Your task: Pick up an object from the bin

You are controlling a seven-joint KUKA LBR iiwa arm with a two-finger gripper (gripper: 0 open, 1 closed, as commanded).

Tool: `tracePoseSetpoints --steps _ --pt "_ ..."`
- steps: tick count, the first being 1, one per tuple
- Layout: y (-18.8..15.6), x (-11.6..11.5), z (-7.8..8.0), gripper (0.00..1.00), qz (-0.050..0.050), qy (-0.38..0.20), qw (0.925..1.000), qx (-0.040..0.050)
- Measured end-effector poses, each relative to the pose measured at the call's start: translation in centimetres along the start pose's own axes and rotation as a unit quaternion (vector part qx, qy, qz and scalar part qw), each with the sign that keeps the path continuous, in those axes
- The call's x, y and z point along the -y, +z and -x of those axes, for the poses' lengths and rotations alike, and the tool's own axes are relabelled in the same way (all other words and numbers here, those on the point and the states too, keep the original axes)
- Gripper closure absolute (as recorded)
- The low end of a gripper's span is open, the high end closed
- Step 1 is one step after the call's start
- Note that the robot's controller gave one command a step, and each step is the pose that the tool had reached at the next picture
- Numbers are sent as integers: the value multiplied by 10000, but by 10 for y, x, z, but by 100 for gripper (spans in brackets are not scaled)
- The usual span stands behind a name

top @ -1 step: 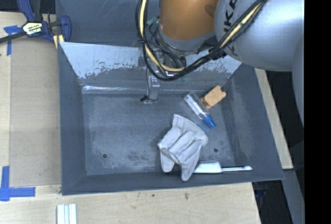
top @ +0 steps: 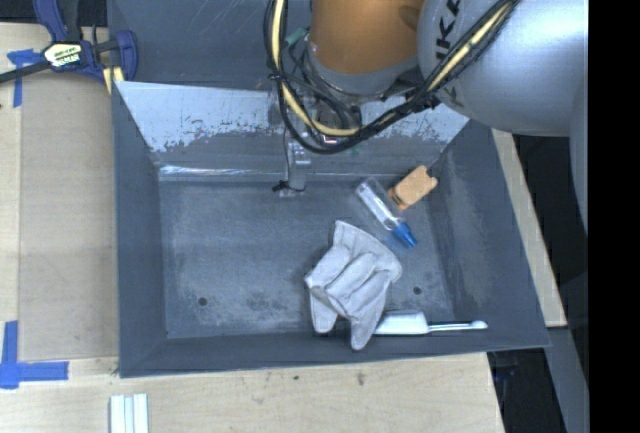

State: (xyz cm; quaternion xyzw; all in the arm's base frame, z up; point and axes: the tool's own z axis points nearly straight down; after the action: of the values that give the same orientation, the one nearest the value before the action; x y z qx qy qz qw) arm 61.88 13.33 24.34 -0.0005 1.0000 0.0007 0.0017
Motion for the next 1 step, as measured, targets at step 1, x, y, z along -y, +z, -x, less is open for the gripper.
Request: tracePoseSetpoints --steps 1 --pt "-50 22 -8 0 -6 -143 9999 -31"
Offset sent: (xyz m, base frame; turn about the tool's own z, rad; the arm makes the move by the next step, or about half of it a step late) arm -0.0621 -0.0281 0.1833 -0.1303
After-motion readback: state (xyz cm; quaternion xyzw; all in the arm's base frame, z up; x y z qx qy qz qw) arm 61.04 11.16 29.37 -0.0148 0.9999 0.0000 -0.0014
